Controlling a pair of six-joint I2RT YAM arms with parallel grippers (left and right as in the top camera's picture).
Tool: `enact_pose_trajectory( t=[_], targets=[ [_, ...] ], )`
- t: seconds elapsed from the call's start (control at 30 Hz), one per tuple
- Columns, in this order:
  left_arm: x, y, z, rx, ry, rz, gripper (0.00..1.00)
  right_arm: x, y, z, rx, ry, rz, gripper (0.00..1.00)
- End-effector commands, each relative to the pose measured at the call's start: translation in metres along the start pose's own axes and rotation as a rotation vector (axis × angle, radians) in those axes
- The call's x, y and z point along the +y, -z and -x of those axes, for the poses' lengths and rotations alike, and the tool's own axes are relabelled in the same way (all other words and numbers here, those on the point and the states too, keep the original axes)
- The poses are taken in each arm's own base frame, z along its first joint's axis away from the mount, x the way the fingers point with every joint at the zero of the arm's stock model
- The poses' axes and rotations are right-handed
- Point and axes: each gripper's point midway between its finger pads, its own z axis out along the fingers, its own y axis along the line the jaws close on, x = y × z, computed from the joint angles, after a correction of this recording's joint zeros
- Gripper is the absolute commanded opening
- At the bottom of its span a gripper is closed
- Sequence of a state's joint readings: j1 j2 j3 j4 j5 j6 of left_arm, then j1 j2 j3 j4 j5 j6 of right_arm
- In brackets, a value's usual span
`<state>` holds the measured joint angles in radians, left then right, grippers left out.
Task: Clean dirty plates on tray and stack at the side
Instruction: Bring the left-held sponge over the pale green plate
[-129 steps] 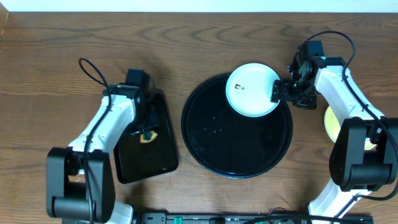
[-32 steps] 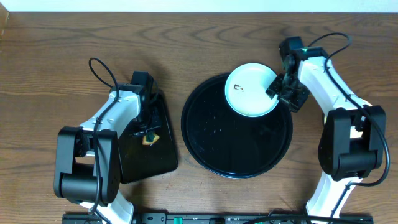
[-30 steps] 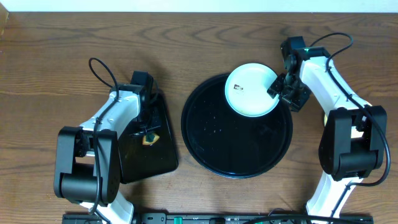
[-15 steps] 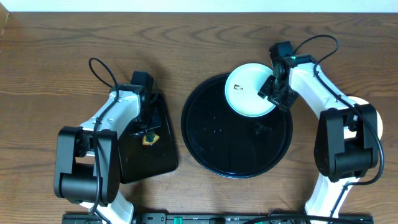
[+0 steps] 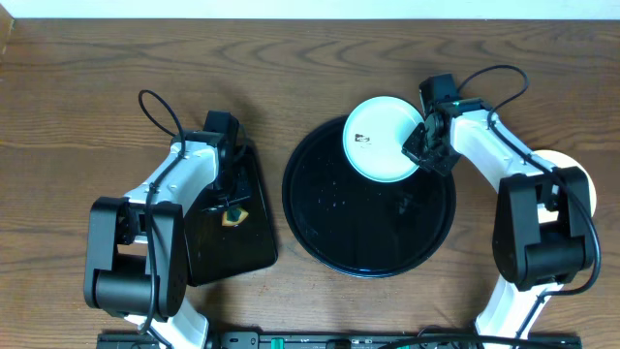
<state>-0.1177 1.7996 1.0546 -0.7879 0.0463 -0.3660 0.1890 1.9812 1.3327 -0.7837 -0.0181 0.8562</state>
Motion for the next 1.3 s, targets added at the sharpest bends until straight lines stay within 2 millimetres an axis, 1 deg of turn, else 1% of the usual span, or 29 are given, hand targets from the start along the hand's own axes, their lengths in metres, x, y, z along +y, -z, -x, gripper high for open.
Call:
enact_pose_trajectory(
  t=[0.0, 0.23, 0.33, 0.43, 0.47, 0.57, 0.67, 0.73, 0.83, 0.9, 0.93, 1.03, 1.17, 1.23, 1.27],
  targets=[
    [0.004, -0.002, -0.003, 0.016, 0.000, 0.008, 0.08, -0.018, -0.018, -0.004, -0.004, -0.013, -0.082, 0.01],
    [0.005, -0.001, -0.006, 0.026, -0.027, 0.013, 0.07, -0.011, -0.017, -0.010, -0.036, 0.084, -0.105, 0.02],
    [0.006, 0.004, -0.008, 0.021, -0.050, 0.011, 0.07, -0.006, -0.017, -0.015, -0.035, 0.130, -0.105, 0.02],
    [0.007, 0.018, -0.008, -0.009, -0.059, 0.007, 0.07, -0.002, -0.018, -0.020, -0.033, 0.175, -0.102, 0.01],
    [0.007, 0.029, -0.007, -0.039, -0.065, -0.007, 0.08, 0.001, -0.018, -0.023, -0.031, 0.204, -0.098, 0.02],
    [0.000, 0.051, -0.008, -0.102, -0.122, -0.048, 0.08, 0.005, -0.018, -0.027, -0.023, 0.260, -0.090, 0.02],
    [-0.019, 0.077, -0.013, -0.176, -0.207, -0.131, 0.07, 0.008, -0.018, -0.032, -0.020, 0.326, -0.090, 0.02],
    [-0.038, 0.095, -0.019, -0.225, -0.263, -0.209, 0.07, 0.011, -0.018, -0.036, -0.018, 0.365, -0.089, 0.01],
    [-0.079, 0.120, -0.032, -0.282, -0.369, -0.373, 0.07, 0.016, -0.018, -0.045, -0.018, 0.408, -0.089, 0.01],
    [-0.103, 0.131, -0.040, -0.302, -0.434, -0.455, 0.07, 0.020, -0.019, -0.051, -0.018, 0.432, -0.087, 0.02],
    [-0.123, 0.135, -0.047, -0.311, -0.479, -0.508, 0.07, 0.022, -0.020, -0.059, -0.016, 0.453, -0.091, 0.02],
    [-0.148, 0.135, -0.052, -0.321, -0.501, -0.546, 0.07, 0.022, -0.022, -0.067, -0.021, 0.479, -0.108, 0.01],
    [-0.177, 0.128, -0.051, -0.328, -0.500, -0.588, 0.07, 0.023, -0.024, -0.074, -0.023, 0.493, -0.115, 0.02],
    [-0.191, 0.122, -0.050, -0.324, -0.494, -0.607, 0.08, 0.023, -0.024, -0.074, -0.023, 0.494, -0.115, 0.02],
    [-0.203, 0.113, -0.048, -0.314, -0.488, -0.624, 0.07, 0.023, -0.024, -0.074, -0.023, 0.494, -0.115, 0.02]
  ],
)
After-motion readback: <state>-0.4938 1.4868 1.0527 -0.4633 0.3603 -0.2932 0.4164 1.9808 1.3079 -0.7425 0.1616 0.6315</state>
